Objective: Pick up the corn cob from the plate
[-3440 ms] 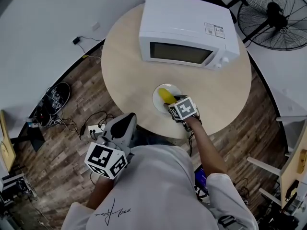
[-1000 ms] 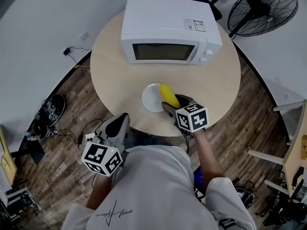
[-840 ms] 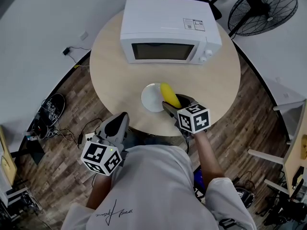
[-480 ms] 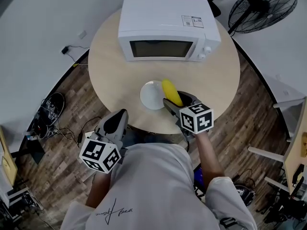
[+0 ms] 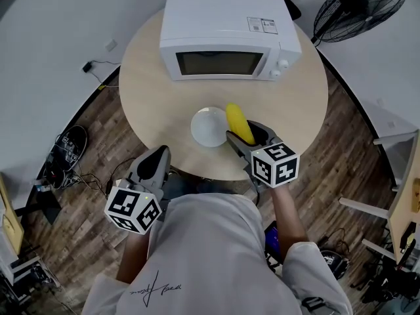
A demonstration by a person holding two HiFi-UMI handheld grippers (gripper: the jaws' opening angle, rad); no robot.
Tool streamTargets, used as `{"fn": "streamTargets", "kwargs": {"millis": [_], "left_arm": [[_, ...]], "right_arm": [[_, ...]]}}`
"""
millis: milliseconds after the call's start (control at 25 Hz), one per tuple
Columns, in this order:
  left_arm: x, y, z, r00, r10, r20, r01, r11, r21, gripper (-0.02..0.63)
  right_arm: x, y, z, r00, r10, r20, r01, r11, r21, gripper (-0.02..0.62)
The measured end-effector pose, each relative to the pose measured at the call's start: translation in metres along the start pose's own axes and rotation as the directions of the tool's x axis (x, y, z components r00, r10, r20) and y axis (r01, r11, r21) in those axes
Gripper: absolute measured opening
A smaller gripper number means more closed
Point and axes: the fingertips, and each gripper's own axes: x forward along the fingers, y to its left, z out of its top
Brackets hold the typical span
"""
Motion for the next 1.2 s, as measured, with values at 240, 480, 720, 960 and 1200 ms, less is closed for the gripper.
{"fn": "streamTargets", "kwargs": {"millis": [240, 480, 720, 960, 1200], "left_arm": [[-0.002, 0.002, -0.001, 1.0, -0.004, -0.006, 0.004, 1.0, -0.002, -0.009], [-0.003, 0.007, 0.002, 1.0, 0.002, 0.005, -0.002, 1.0, 0.004, -0.008], [-0.006, 0.011, 0.002, 1.0, 0.007, 0.012, -0.007, 1.0, -0.004, -0.009], [-0.009, 0.017, 0.004, 1.0, 0.002, 0.019, -0.001, 1.0, -0.022, -0.009], [-0.011, 0.02, 0.005, 1.0, -0.007, 0.02, 0.007, 0.999, -0.031, -0.009]], "right_arm": [[-0.011, 0.003, 0.007, 0.999, -0.008, 0.033, 0.008, 1.0, 0.015, 0.27], [-0.021, 0.005, 0.014, 0.997, -0.015, 0.08, 0.013, 1.0, 0.025, 0.27], [-0.035, 0.01, 0.023, 0.989, -0.018, 0.15, 0.016, 1.0, 0.019, 0.27], [-0.042, 0.018, 0.029, 0.982, -0.014, 0.189, 0.018, 1.0, -0.018, 0.27], [-0.045, 0.026, 0.035, 0.981, 0.006, 0.194, 0.006, 0.998, -0.06, 0.27]]}}
